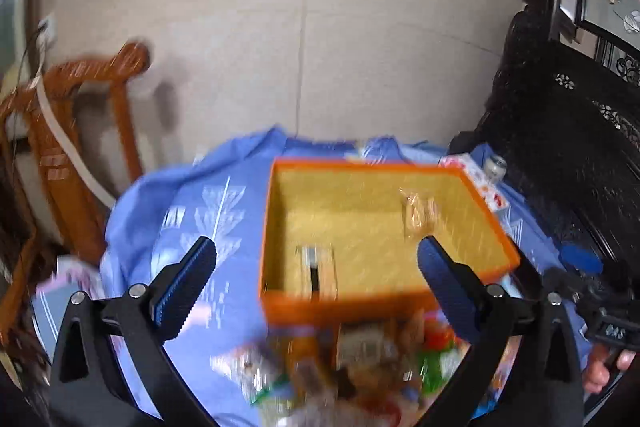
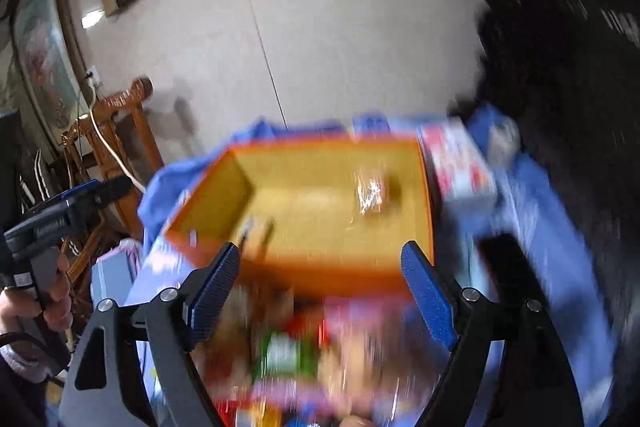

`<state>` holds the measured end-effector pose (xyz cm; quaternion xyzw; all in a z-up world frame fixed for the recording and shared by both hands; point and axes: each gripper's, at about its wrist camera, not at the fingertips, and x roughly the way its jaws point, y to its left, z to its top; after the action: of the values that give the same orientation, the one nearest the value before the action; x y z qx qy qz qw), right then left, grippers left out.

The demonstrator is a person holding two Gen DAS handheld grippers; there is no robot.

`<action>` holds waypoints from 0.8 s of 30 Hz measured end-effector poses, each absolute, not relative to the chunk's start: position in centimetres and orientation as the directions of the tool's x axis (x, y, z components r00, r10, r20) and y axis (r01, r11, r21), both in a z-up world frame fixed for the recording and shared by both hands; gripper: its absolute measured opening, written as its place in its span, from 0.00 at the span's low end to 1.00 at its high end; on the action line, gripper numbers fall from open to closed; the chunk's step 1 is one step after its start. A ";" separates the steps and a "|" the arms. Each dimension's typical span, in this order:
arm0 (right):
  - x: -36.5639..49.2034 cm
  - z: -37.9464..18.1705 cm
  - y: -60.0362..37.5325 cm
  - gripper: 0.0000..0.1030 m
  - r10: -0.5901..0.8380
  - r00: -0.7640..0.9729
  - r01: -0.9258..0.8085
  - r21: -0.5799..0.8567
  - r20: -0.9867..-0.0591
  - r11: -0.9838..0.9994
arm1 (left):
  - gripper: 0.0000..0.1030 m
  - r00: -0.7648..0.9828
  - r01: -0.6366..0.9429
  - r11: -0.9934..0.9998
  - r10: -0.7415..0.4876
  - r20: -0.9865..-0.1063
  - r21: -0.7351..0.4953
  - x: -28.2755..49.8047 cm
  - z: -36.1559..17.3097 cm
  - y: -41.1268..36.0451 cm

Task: Organize snacks
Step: 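Drop the cracker pack and bread roll into the orange box with both tools, then grasp the blue cookie bag with the right tool while the left grasps the clear snack bag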

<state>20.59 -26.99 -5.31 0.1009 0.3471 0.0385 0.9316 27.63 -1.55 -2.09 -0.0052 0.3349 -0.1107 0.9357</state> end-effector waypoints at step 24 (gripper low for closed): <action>14.2 -21.7 -23.8 0.65 0.029 0.482 0.348 0.222 -0.876 0.911 | 0.96 0.654 0.132 0.985 -0.171 -0.737 -0.112 14.5 -11.7 2.9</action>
<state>14.22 -23.79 -21.72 0.1887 0.5000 -0.0948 0.8399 14.47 2.86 -11.72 -0.0242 0.4073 -0.0833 0.9092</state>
